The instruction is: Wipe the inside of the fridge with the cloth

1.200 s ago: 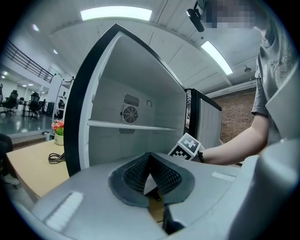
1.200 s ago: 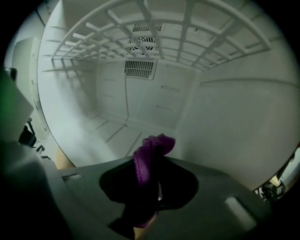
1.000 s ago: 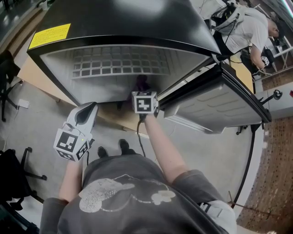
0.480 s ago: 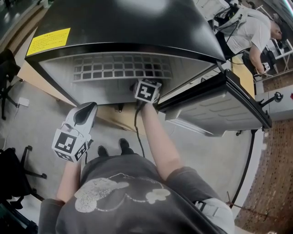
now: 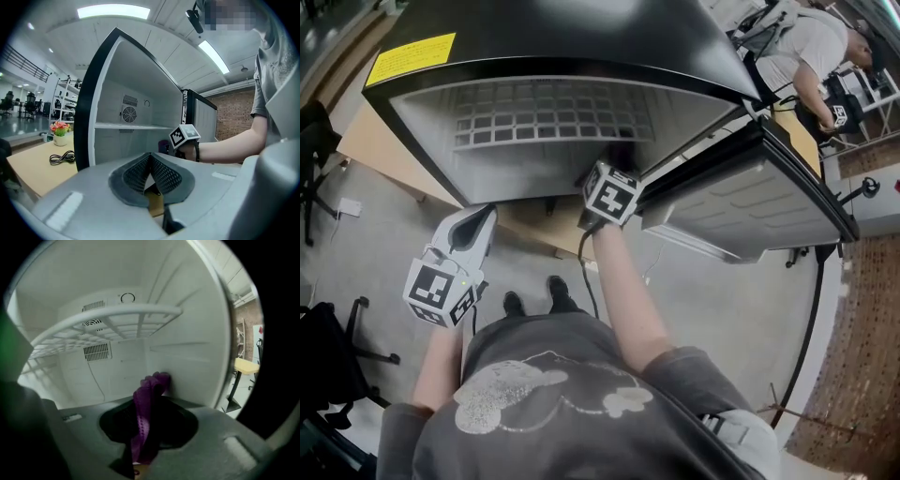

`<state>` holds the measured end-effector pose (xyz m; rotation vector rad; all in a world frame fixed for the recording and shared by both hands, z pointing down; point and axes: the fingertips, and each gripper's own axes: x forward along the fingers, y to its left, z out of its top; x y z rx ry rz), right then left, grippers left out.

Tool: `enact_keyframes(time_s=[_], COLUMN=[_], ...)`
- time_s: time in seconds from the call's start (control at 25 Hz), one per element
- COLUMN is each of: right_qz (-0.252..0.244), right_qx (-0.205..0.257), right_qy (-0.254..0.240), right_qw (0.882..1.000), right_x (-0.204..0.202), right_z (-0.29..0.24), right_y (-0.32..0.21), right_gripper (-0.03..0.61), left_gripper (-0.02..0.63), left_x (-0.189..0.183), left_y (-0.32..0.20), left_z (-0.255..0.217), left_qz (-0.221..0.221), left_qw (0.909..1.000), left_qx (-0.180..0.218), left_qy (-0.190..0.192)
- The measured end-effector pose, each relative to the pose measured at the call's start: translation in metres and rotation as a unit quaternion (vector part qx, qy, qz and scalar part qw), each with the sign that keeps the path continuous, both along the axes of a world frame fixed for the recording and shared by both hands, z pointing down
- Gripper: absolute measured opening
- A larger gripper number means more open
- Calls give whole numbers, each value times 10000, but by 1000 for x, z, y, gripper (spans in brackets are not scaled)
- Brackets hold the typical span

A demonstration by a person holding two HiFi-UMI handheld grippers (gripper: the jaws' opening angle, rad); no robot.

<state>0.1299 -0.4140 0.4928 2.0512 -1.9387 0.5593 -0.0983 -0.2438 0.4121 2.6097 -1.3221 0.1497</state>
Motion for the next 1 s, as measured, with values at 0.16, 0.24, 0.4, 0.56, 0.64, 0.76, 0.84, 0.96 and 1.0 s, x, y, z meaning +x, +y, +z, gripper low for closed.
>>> enact_keyframes(time_s=[0.16, 0.24, 0.4, 0.56, 0.64, 0.76, 0.84, 0.96, 1.0], right_qz=[137, 161, 204, 94, -14, -113, -136, -98, -64], right_qx=[16, 13, 35, 158, 295, 485, 573, 602, 567], right_qy=[-158, -175, -25, 129, 96, 68, 76, 123, 143], right_qw=[9998, 9997, 9998, 9997, 9995, 9987, 9982, 9981, 9983], right_x=[13, 18, 25, 18, 11, 2, -2, -1, 1], right_z=[-2, -2, -5, -11, -18, -29, -33, -33, -30], right_y=[30, 42, 62, 76, 84, 95, 101, 114, 121], right_gripper=[83, 83, 83, 83, 83, 83, 83, 83, 83], left_gripper=[17, 17, 17, 17, 17, 17, 17, 17, 17], left_x=[2, 3, 1, -5, -8, -15, -21, -26, -26], left_y=[8, 11, 13, 13, 13, 14, 13, 14, 15], left_z=[3, 4, 4, 0, -1, -1, 2, 8, 9], left_qz=[108, 167, 251, 323, 384, 473, 538, 677, 733], left_qw=[9999, 9998, 9996, 9994, 9992, 9988, 9985, 9977, 9973], left_qx=[-17, -21, -24, 37, 63, 59, 52, 50, 23], left_qy=[33, 53, 96, 109, 106, 113, 112, 62, 50])
